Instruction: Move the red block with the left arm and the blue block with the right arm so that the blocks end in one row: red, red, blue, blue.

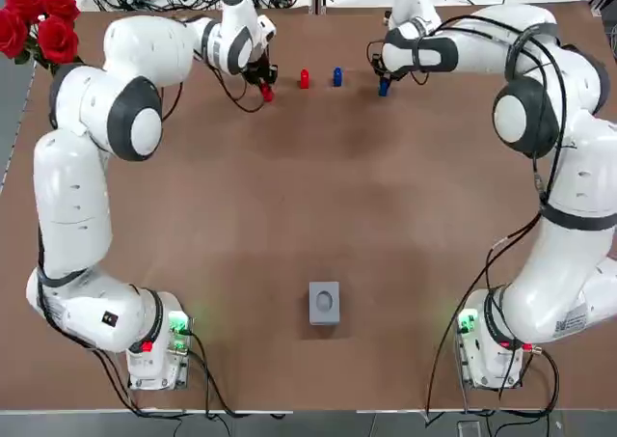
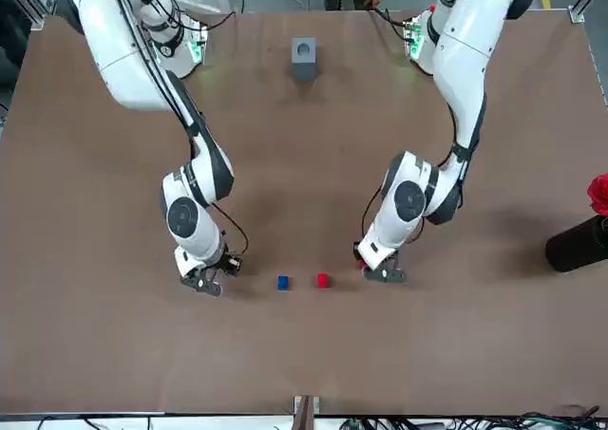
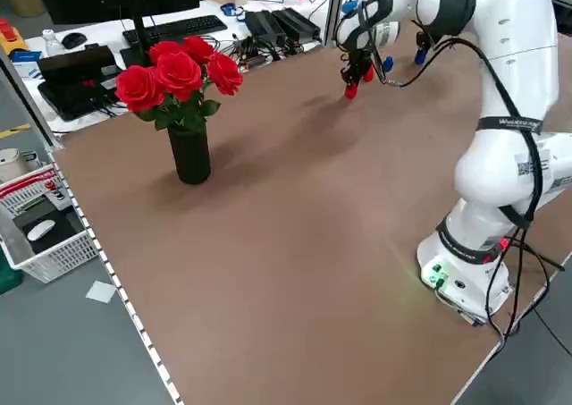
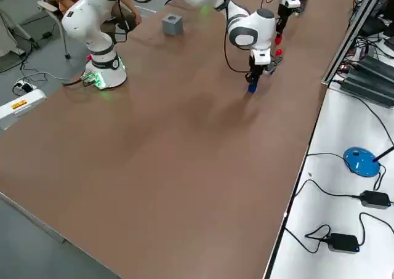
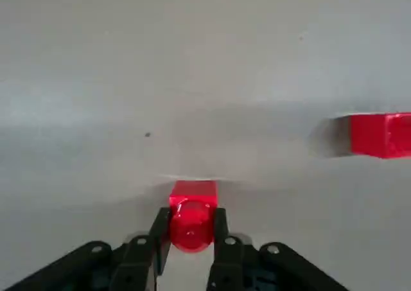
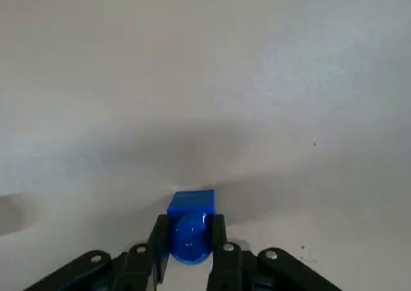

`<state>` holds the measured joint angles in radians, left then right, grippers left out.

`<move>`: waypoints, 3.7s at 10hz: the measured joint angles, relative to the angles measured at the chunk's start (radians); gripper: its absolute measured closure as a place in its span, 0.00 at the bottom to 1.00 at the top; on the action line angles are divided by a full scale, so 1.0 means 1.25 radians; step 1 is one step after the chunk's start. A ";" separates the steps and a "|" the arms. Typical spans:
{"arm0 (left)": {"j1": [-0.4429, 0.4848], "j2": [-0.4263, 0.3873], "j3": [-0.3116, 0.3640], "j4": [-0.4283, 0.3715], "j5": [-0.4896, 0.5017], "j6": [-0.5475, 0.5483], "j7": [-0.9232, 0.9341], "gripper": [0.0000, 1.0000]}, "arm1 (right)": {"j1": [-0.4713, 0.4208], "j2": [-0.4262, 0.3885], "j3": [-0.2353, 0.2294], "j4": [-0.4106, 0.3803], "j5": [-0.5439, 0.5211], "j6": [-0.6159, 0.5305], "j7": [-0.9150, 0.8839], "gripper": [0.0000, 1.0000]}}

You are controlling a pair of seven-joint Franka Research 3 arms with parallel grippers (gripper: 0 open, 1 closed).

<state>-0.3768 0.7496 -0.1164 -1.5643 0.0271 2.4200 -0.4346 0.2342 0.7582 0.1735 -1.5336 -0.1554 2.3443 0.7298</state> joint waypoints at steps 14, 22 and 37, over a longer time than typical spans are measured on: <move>-0.049 0.121 0.047 0.229 0.000 -0.115 -0.045 0.69 | 0.049 0.074 0.015 0.122 -0.052 -0.014 0.009 0.67; -0.005 -0.067 0.045 0.185 0.000 -0.295 0.026 0.00 | 0.049 0.079 0.015 0.128 -0.065 -0.026 0.009 0.44; 0.325 -0.697 0.012 -0.022 -0.037 -0.745 0.298 0.00 | -0.084 -0.594 -0.223 0.057 0.137 -0.722 -0.396 0.00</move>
<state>0.0292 -0.1221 -0.1019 -1.5921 -0.0189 1.4882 -0.0617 0.1288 0.0158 -0.1048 -1.4630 0.0153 1.4418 0.2344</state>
